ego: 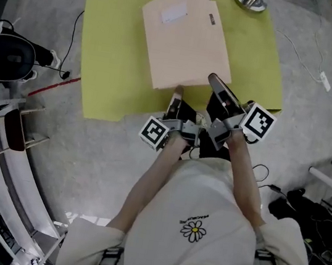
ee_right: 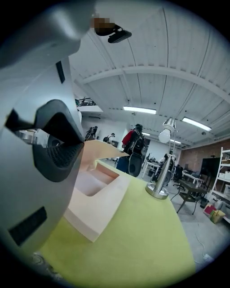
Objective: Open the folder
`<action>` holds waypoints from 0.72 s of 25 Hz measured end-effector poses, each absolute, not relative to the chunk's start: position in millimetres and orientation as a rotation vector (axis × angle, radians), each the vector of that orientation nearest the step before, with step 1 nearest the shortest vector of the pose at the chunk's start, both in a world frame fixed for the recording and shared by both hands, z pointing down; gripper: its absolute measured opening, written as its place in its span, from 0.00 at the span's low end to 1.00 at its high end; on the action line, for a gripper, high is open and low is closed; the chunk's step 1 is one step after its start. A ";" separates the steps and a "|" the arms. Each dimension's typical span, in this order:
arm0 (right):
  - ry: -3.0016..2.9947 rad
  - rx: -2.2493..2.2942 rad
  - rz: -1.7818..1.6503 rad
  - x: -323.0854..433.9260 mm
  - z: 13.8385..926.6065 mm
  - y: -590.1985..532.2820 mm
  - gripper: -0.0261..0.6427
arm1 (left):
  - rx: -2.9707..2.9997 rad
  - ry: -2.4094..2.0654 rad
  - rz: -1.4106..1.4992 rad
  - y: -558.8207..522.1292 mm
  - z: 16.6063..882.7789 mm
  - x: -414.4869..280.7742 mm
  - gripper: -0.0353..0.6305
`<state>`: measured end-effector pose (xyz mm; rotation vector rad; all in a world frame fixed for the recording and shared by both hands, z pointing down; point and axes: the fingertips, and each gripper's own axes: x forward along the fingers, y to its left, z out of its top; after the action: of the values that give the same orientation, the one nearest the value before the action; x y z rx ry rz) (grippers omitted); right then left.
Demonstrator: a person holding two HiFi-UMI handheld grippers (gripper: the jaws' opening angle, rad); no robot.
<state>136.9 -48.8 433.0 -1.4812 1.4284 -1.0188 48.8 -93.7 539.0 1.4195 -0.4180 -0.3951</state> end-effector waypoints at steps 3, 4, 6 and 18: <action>1.419 -1.499 -1.025 143.7 432.7 -45.6 0.06 | 1.377 -0.382 -0.464 -98.5 520.1 42.4 0.08; 1.425 -1.507 -1.024 143.3 430.7 -46.9 0.06 | 1.372 -0.381 -0.489 -100.5 513.6 37.4 0.08; 1.442 -1.523 -1.010 140.4 424.7 -51.6 0.06 | 1.405 -0.396 -0.524 -104.8 500.2 25.9 0.08; 1.739 -1.690 -0.858 81.4 376.8 -91.8 0.06 | 2.116 -0.785 -0.668 -211.0 397.5 -90.8 0.07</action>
<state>81.4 -91.8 376.8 -1.6904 1.7385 -0.8577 -90.8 -211.0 397.5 2.1162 -0.7852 -0.6681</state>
